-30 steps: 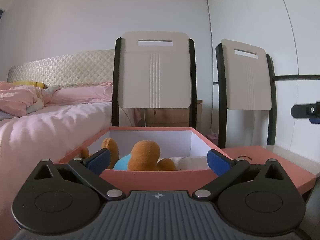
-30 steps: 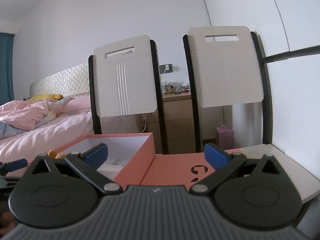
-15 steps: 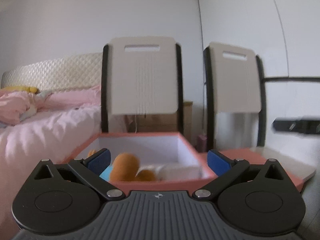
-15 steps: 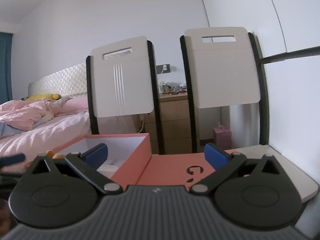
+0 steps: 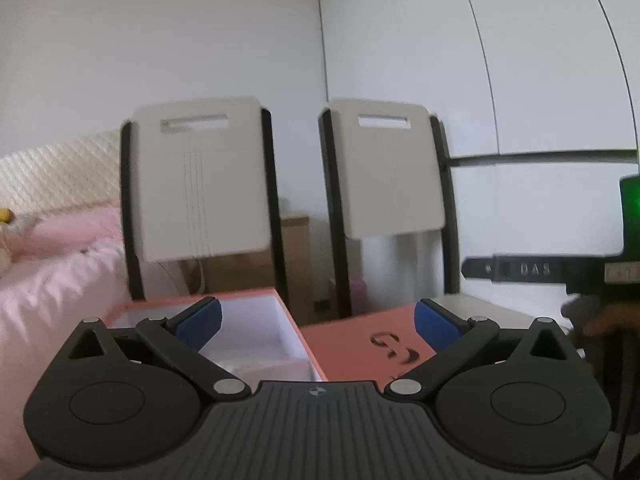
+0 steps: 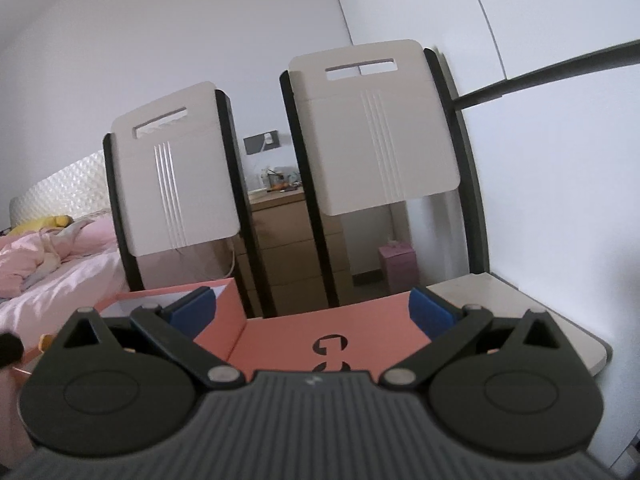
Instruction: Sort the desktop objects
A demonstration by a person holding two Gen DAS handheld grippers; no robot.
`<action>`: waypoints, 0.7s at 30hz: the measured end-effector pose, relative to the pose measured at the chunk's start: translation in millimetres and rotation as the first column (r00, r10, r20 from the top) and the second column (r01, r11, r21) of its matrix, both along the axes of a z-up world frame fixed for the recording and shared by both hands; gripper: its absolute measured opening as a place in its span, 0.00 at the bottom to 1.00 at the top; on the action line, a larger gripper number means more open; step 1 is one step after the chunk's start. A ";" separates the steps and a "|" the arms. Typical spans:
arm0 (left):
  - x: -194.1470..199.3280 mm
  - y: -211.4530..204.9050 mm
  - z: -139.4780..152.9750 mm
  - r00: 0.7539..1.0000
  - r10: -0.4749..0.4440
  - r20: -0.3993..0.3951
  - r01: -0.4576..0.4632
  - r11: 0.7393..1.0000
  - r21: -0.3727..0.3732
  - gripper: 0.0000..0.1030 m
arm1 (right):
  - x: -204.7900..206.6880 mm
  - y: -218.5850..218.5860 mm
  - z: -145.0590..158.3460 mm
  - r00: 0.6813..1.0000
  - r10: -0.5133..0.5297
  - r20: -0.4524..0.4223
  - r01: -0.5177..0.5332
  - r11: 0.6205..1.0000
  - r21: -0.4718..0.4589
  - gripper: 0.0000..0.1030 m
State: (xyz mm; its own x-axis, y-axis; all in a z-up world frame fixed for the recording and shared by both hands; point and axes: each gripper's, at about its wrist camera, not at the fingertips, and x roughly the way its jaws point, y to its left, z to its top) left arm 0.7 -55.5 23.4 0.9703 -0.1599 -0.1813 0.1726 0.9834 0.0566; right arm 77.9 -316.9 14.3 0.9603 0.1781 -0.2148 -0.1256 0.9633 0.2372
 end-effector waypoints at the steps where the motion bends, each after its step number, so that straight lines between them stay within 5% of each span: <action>1: 2.0 -0.1 -3.2 1.000 -0.012 -0.006 0.012 1.000 0.003 1.00 | 1.8 0.6 -1.2 1.000 0.001 -0.006 -0.001 1.000 0.000 1.00; 7: 12.7 11.4 -11.0 0.998 -0.043 -0.054 0.041 0.998 -0.041 1.00 | 5.9 3.1 -4.6 0.999 0.021 -0.029 -0.021 1.000 0.008 1.00; 21: 17.0 3.7 -23.4 0.994 -0.031 -0.102 0.031 1.000 -0.001 1.00 | 2.2 -9.0 -13.4 0.998 0.011 -0.056 -0.012 1.000 -0.017 1.00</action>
State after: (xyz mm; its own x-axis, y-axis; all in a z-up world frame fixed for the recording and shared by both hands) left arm 17.6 -51.8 0.0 0.9414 -0.1898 -0.2789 0.2081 0.9774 0.0374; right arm 80.1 -325.9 0.9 0.9447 0.1848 -0.2709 -0.1236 0.9658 0.2278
